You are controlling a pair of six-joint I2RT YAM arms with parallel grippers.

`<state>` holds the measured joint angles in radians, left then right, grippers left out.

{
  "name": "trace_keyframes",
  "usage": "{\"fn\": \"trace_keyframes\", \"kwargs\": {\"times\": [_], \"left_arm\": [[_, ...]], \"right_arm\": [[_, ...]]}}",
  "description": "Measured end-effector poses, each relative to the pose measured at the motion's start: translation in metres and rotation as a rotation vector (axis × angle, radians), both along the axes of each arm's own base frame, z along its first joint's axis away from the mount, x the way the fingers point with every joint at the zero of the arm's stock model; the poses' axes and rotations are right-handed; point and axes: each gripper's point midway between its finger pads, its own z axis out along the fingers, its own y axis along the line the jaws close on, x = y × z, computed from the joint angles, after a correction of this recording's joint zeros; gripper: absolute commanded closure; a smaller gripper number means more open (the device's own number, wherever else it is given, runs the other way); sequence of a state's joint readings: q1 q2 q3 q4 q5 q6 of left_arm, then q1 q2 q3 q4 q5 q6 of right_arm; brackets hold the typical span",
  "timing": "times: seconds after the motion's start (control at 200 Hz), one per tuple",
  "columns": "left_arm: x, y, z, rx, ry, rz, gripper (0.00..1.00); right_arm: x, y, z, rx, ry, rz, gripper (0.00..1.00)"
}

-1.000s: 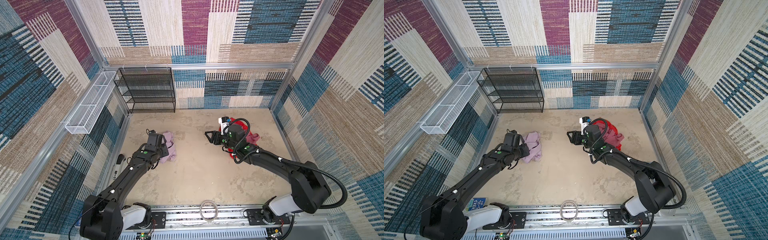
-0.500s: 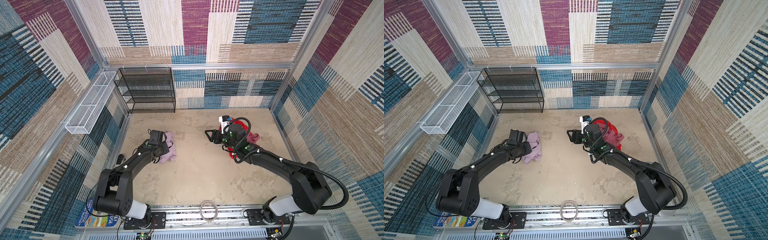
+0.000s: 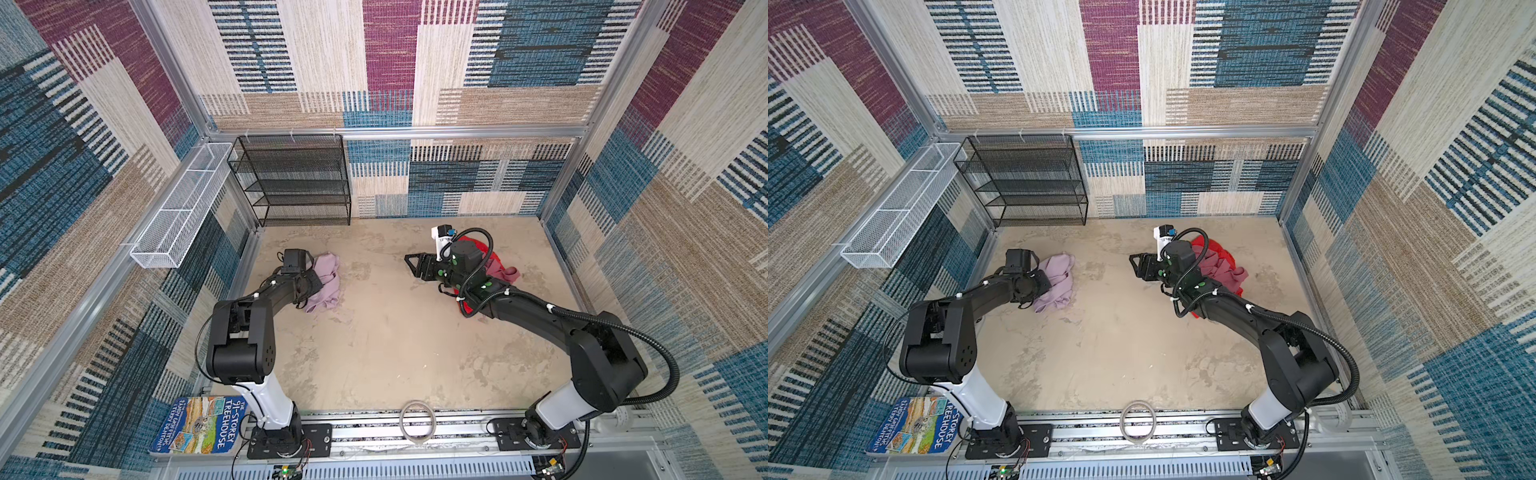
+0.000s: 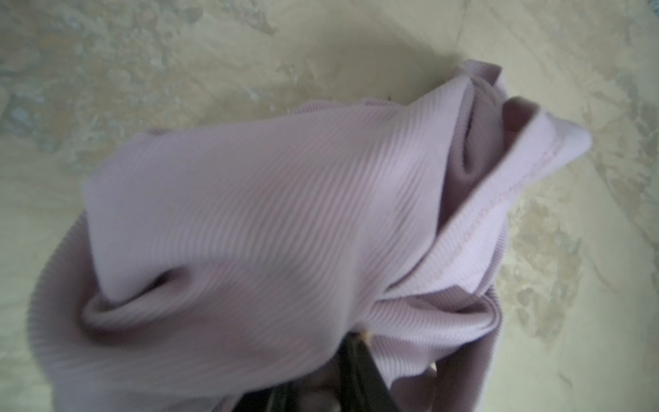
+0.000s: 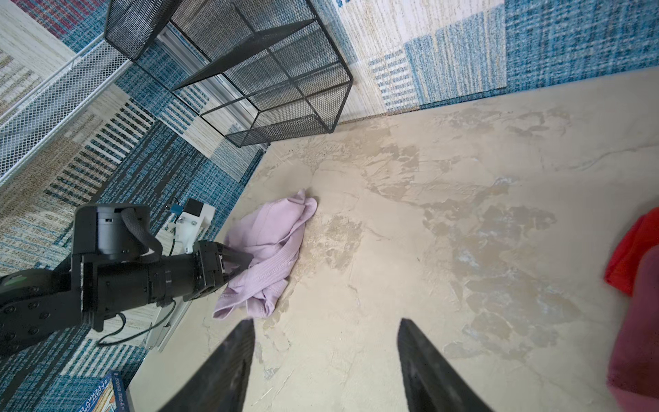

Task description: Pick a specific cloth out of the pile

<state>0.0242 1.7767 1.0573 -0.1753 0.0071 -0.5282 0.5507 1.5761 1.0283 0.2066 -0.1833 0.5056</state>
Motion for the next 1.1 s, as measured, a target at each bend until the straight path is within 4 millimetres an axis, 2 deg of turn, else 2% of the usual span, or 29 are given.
{"fn": "trace_keyframes", "kwargs": {"times": [0.165, 0.29, 0.526, 0.661, 0.831, 0.966, 1.062, 1.102], "left_arm": [[0.013, 0.032, 0.002, -0.012, -0.012, 0.073, 0.74], [0.02, 0.047, 0.004, -0.025, -0.017, 0.107, 0.74], [0.022, 0.058, 0.012, -0.039, -0.031, 0.126, 0.73], [0.021, 0.06, 0.031, -0.038, -0.064, 0.127, 0.72], [0.014, 0.043, 0.073, -0.051, -0.151, 0.079, 0.7], [0.0, 0.006, 0.109, -0.045, -0.234, -0.019, 0.61], [-0.016, -0.024, 0.125, -0.022, -0.277, -0.113, 0.39], [-0.024, -0.035, 0.129, -0.013, -0.295, -0.147, 0.25]], "right_arm": [[0.004, 0.003, -0.002, -0.011, 0.005, 0.002, 0.33], [0.007, 0.004, -0.001, -0.013, 0.003, 0.003, 0.34], [0.009, 0.006, 0.003, -0.01, -0.001, 0.004, 0.34], [0.009, 0.006, 0.006, -0.007, -0.005, 0.004, 0.34], [0.001, 0.0, 0.021, 0.005, -0.027, 0.002, 0.33], [-0.007, -0.014, 0.031, -0.017, -0.071, -0.029, 0.33], [-0.009, -0.034, 0.032, -0.062, -0.106, -0.081, 0.31], [-0.008, -0.048, 0.031, -0.087, -0.119, -0.121, 0.22]]}}
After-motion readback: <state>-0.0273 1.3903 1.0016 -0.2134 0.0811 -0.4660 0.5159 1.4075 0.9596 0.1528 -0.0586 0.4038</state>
